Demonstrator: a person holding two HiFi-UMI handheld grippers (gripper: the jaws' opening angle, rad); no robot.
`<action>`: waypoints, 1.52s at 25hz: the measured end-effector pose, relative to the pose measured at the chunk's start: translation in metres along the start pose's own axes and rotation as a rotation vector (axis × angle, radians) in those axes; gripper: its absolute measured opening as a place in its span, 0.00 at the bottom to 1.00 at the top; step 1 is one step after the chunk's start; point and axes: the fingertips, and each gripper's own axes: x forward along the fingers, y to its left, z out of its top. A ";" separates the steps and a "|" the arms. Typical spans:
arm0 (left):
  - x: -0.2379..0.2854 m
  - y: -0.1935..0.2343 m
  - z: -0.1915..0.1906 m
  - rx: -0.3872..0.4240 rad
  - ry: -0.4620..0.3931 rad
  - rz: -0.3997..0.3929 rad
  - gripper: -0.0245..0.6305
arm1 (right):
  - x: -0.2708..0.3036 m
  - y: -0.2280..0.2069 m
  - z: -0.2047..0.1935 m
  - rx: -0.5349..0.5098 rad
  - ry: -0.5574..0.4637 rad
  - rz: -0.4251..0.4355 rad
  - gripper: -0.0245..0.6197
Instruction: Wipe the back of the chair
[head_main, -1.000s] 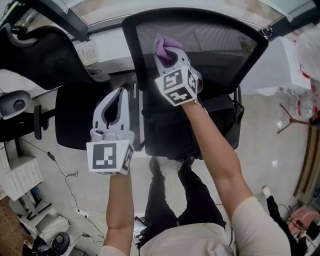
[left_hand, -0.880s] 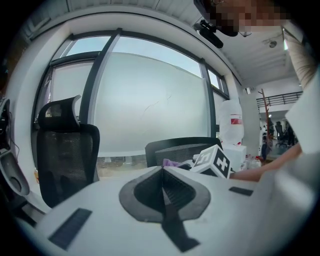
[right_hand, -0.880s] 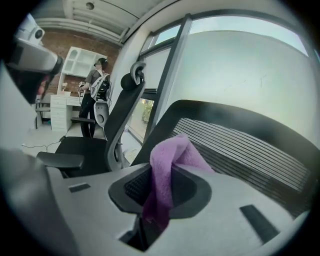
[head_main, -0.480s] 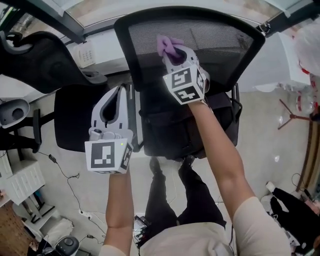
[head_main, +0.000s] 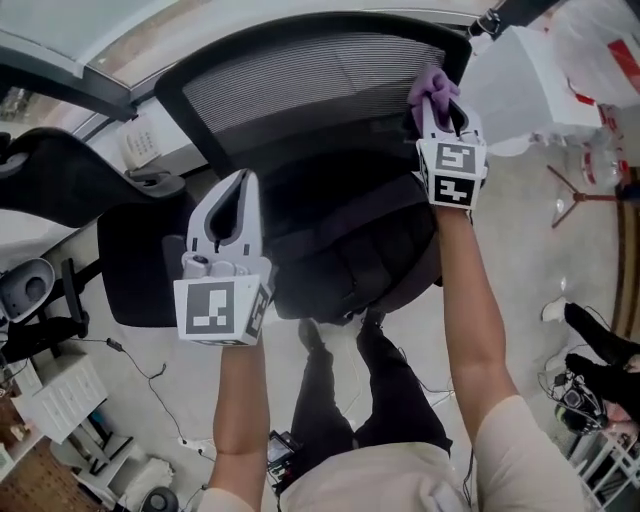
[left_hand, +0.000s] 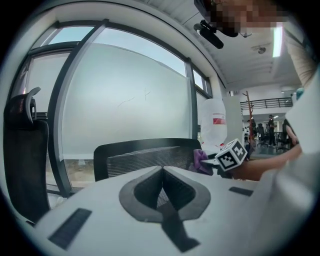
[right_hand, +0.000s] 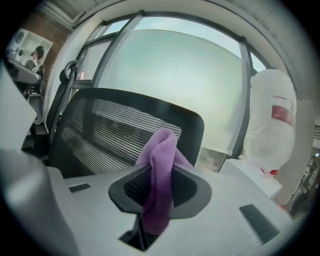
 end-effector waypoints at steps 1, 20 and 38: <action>0.003 -0.005 0.000 0.001 0.001 -0.007 0.05 | 0.000 0.001 0.000 -0.008 -0.001 0.005 0.15; -0.071 0.067 -0.018 -0.034 -0.002 0.139 0.05 | 0.015 0.243 0.064 -0.129 -0.080 0.417 0.15; -0.118 0.112 -0.031 -0.053 -0.004 0.211 0.05 | 0.013 0.346 0.085 -0.257 -0.081 0.544 0.15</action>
